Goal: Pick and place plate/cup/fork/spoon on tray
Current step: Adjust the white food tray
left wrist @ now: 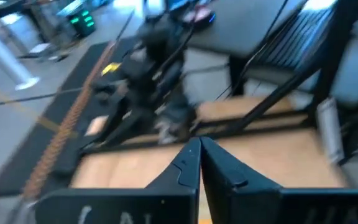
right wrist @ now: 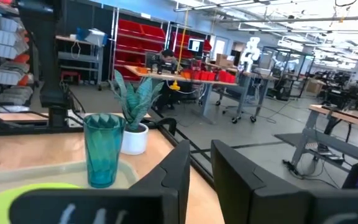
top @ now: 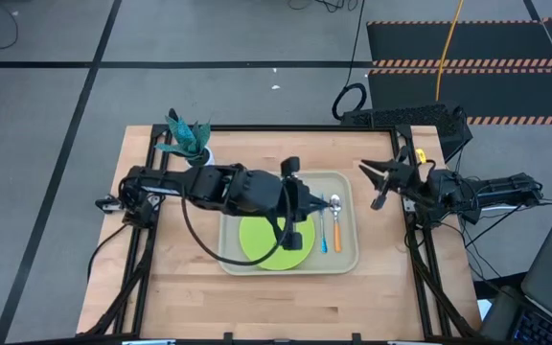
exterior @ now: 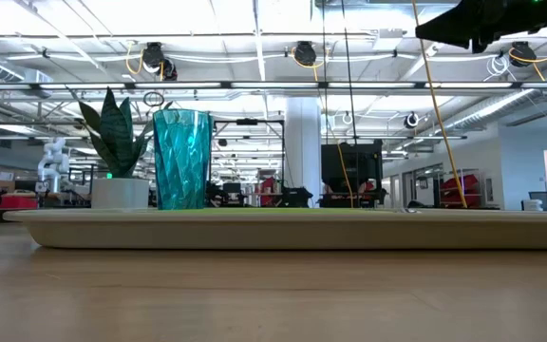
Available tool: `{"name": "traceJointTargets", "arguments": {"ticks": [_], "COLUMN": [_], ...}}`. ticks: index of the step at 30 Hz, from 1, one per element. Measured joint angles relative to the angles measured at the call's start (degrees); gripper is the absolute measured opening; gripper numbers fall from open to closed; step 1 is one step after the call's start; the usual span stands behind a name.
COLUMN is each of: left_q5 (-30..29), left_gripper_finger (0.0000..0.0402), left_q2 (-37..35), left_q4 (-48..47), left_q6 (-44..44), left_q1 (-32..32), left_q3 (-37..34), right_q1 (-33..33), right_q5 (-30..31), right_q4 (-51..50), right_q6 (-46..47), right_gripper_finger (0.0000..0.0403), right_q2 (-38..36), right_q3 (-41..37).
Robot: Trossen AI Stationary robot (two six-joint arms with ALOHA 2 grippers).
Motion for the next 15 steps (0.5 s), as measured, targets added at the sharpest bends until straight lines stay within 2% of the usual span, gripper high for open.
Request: {"name": "traceJointTargets", "arguments": {"ticks": [5, 8, 12, 15], "left_q5": [6.5, 8.0, 6.4, 2.1], "left_gripper_finger": [0.0005, 0.0012, 0.0005, 0.0005], "left_q2": [1.8, 5.0, 7.3, 7.3], "left_q4": [11.5, 19.5, 19.2, 15.6], "left_q6": [-2.6, -0.5, 1.7, 1.4], "left_q1": [-0.1, -0.9, -1.9, -2.5], "left_q3": [0.1, 0.1, -0.1, 0.0], "right_q1": [0.0, 0.0, 0.0, 0.0], "right_q5": [0.2, 0.3, 0.4, 0.5], "right_q4": [0.0, 0.0, -0.5, -0.6], "right_q6": [-1.1, -1.7, -2.6, -3.2], "right_gripper_finger": [0.0057, 0.0057, 0.0057, 0.0057], "right_q2": [0.0, 0.0, -0.3, -0.4], "right_q3": [0.0, 0.0, 0.0, 0.0]}}
